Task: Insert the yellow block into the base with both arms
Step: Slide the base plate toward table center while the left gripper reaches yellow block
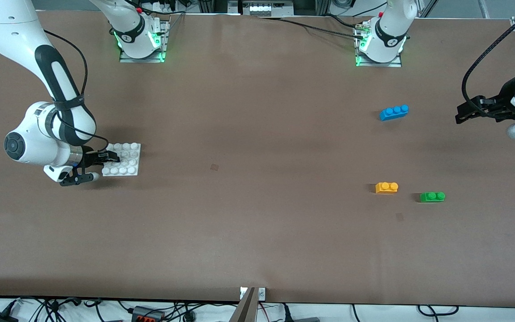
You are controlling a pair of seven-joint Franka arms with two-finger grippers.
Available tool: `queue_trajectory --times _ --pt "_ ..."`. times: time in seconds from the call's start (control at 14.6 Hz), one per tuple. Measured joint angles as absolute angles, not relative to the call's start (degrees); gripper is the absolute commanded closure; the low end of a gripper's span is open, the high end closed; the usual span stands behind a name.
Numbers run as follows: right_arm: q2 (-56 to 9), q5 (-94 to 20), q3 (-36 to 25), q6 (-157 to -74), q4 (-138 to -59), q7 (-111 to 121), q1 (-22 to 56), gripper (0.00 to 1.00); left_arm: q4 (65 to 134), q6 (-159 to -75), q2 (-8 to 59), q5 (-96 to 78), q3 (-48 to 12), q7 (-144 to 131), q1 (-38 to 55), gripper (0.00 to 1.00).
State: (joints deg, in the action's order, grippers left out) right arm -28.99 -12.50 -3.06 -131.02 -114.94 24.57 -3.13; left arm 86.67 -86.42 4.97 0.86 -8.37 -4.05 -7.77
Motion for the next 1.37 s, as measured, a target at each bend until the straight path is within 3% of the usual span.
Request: queue_trajectory --times 0.55,0.75,0.96,1.37 --pt "-29.35 -13.72 -2.02 -130.75 -114.56 24.48 4.89 0.47 86.72 -86.49 6.41 0.77 -8.57 -3.93 -7.60 0.00" --pt "-30.56 -21.63 -2.06 -130.80 -113.21 24.28 8.89 0.49 86.75 -87.33 8.72 -1.18 -8.85 -3.91 -7.27 0.00" --pt "-32.20 -29.32 -2.05 -130.81 -111.22 23.97 12.75 0.50 87.06 -92.94 14.39 -1.50 -9.06 -3.60 -6.32 0.00" --pt "-35.55 -30.43 -1.96 -131.14 -105.38 8.57 21.43 0.50 89.84 -108.84 24.66 -1.50 -9.13 -4.62 -1.86 0.00"
